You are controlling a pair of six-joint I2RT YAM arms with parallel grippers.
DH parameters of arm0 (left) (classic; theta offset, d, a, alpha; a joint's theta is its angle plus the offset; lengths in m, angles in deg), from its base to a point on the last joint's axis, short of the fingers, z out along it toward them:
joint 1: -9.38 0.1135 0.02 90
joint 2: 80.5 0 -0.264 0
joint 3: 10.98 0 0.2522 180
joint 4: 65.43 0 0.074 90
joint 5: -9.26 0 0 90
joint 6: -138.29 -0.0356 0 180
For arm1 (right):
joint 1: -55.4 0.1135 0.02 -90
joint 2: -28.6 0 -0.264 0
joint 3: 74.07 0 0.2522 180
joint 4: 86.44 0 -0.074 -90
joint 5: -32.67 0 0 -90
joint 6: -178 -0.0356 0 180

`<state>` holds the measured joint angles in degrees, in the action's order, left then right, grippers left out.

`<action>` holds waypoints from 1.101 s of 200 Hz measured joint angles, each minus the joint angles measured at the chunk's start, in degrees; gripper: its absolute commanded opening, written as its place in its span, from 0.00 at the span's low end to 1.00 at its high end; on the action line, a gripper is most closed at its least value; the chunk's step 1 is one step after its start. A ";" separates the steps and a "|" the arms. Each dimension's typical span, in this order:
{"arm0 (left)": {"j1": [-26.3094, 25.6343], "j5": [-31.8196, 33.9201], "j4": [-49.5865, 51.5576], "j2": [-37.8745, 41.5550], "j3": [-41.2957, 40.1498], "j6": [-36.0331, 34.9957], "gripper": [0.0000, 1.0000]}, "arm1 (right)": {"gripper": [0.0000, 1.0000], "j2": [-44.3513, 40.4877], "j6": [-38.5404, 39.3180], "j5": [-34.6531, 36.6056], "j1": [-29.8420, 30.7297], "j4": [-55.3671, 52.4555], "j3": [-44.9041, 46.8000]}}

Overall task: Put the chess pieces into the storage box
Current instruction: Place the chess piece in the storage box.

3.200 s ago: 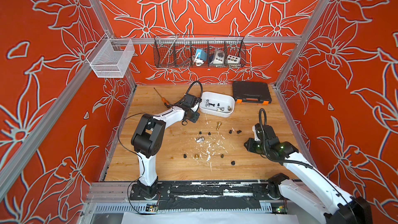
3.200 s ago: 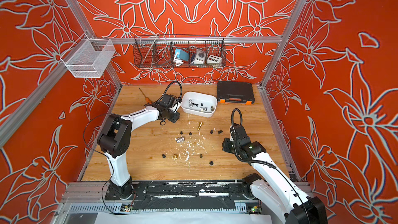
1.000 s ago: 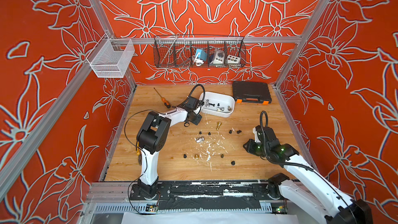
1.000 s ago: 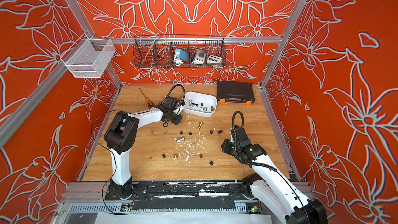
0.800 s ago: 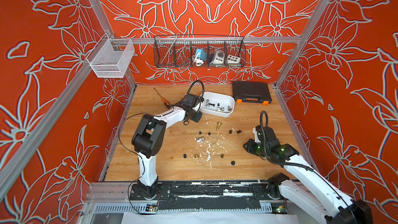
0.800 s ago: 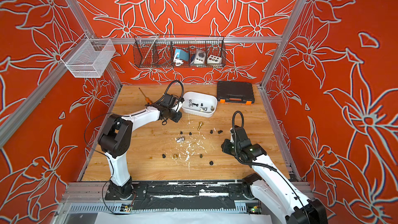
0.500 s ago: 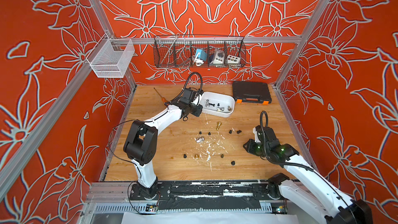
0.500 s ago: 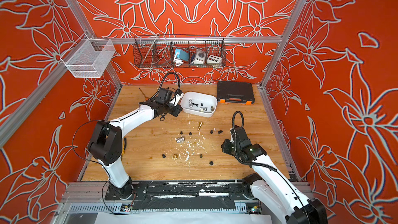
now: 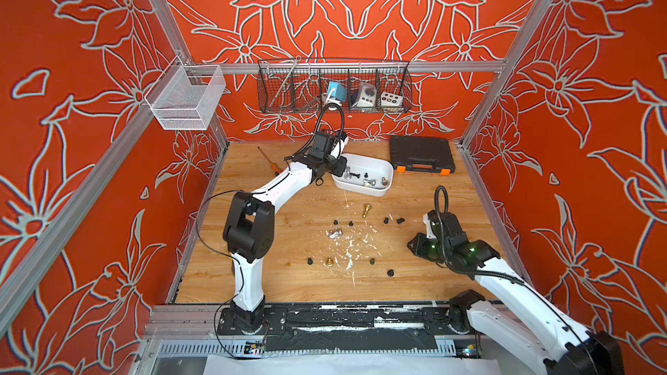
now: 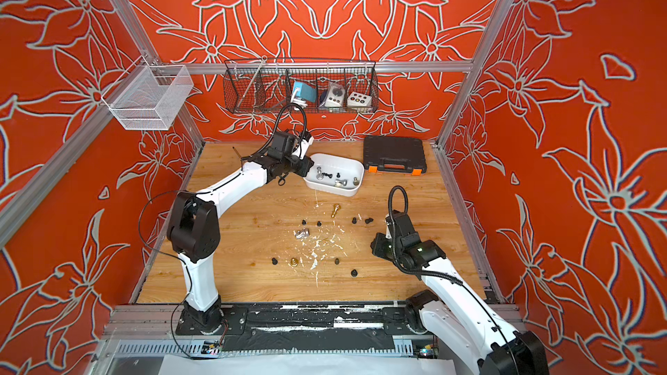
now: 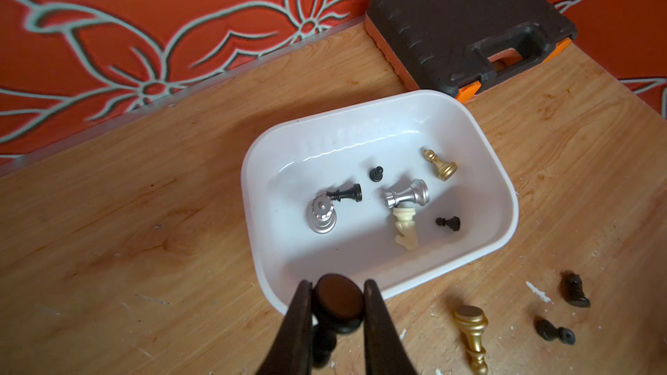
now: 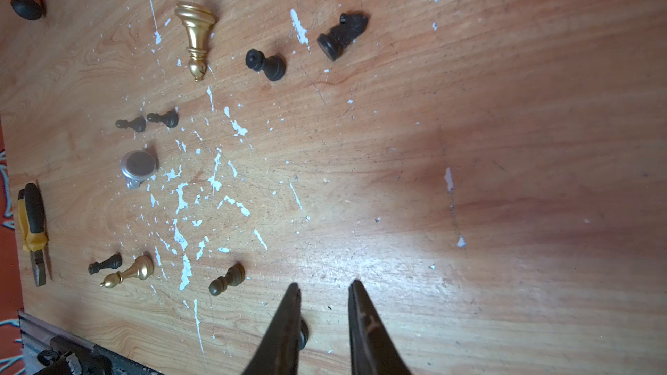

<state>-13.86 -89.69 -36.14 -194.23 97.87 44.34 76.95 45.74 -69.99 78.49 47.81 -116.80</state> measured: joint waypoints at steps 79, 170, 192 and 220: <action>0.00 0.68 0.02 -11.13 11.06 1.49 0.18 | 0.26 0.02 0.76 0.04 0.00 -2.08 -0.22; 0.04 2.12 -1.66 -19.67 17.44 2.67 0.20 | 0.25 -0.04 1.01 0.04 0.00 -3.65 -0.70; 0.04 2.47 -2.16 -20.65 18.23 2.71 0.20 | 0.25 -0.04 1.03 0.04 0.00 -3.69 -1.07; 0.04 2.95 -3.19 -21.79 18.84 2.69 0.20 | 0.25 -0.04 1.07 0.09 0.00 -3.69 -1.09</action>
<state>-13.82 -86.74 -39.33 -216.02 116.71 47.03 76.91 46.82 -69.91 78.49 44.12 -117.90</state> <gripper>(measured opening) 0.201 0.252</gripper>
